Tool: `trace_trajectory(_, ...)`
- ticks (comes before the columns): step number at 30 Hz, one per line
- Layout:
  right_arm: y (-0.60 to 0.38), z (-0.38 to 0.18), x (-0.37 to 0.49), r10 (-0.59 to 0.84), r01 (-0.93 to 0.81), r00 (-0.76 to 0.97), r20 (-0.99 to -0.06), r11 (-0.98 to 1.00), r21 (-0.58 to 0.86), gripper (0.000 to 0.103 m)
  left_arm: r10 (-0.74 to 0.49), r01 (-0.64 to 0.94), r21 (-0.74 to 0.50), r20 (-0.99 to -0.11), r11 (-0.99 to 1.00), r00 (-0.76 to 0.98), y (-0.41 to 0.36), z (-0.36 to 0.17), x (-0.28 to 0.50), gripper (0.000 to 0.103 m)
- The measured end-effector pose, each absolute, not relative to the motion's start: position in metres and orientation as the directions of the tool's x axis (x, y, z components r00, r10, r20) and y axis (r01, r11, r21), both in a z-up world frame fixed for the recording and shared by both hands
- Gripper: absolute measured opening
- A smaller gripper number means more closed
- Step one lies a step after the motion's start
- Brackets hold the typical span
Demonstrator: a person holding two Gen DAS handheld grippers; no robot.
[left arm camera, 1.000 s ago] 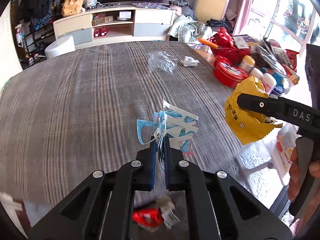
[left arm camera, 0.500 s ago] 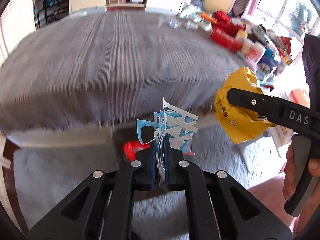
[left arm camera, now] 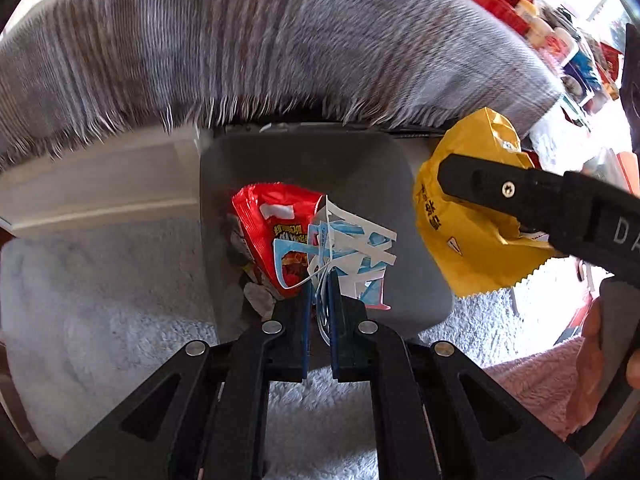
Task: Collect trash
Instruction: 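Carry the chip bag and cutout to the gray bin and open both grippers, then raise both grippers from the bin back over the table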
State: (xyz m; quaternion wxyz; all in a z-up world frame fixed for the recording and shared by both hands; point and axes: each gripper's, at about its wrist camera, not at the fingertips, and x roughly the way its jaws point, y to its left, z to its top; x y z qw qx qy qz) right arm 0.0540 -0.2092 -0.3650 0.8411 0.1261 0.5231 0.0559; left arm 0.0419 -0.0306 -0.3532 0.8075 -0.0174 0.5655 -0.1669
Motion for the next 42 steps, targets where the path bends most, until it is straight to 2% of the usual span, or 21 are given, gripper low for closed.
trace_trajectory(7, -0.206, -0.397, 0.076, 0.266, 0.058, 0.395, -0.879, 0.948, 0.313, 0.083, -0.325, 0.240, -0.267, -0.912, 0.934, 0.251, -0.030, -0.380, 0.055, 0.008)
trace_trajectory(13, -0.208, -0.406, 0.083, 0.257, 0.064, 0.367, -0.894, 0.952, 0.300, 0.085, -0.294, 0.237, -0.236, -0.921, 0.943, 0.255, -0.029, -0.387, 0.053, 0.025)
trace_trajectory(15, -0.205, -0.407, 0.084, 0.253, 0.056, 0.366, -0.895, 0.955, 0.293, 0.086, -0.275, 0.227, -0.218, -0.925, 0.949, 0.262, -0.026, -0.386, 0.051, 0.035)
trace_trajectory(18, -0.201, -0.408, 0.084, 0.260, 0.037, 0.357, -0.897, 0.956, 0.292, 0.088, -0.249, 0.222, -0.190, -0.927, 0.956, 0.281, -0.021, -0.381, 0.046, 0.044)
trace_trajectory(23, -0.197, -0.407, 0.082, 0.283, 0.029, 0.346, -0.894, 0.950, 0.312, 0.092, -0.228, 0.223, -0.165, -0.926, 0.961, 0.300, -0.015, -0.372, 0.036, 0.054)
trace_trajectory(28, -0.199, -0.395, 0.074, 0.295, 0.023, 0.371, -0.881, 0.945, 0.326, 0.096, -0.220, 0.217, -0.156, -0.924, 0.964, 0.312, -0.010, -0.362, 0.028, 0.056)
trace_trajectory(35, -0.222, -0.376, 0.059, 0.306, 0.059, 0.431, -0.849, 0.929, 0.364, 0.099, -0.215, 0.229, -0.141, -0.914, 0.963, 0.344, -0.014, -0.341, 0.011, 0.065)
trace_trajectory(42, -0.255, -0.343, 0.040, 0.229, 0.122, 0.459, -0.859, 0.941, 0.317, 0.099, -0.239, 0.230, -0.159, -0.895, 0.960, 0.377, -0.021, -0.307, 0.010, 0.083)
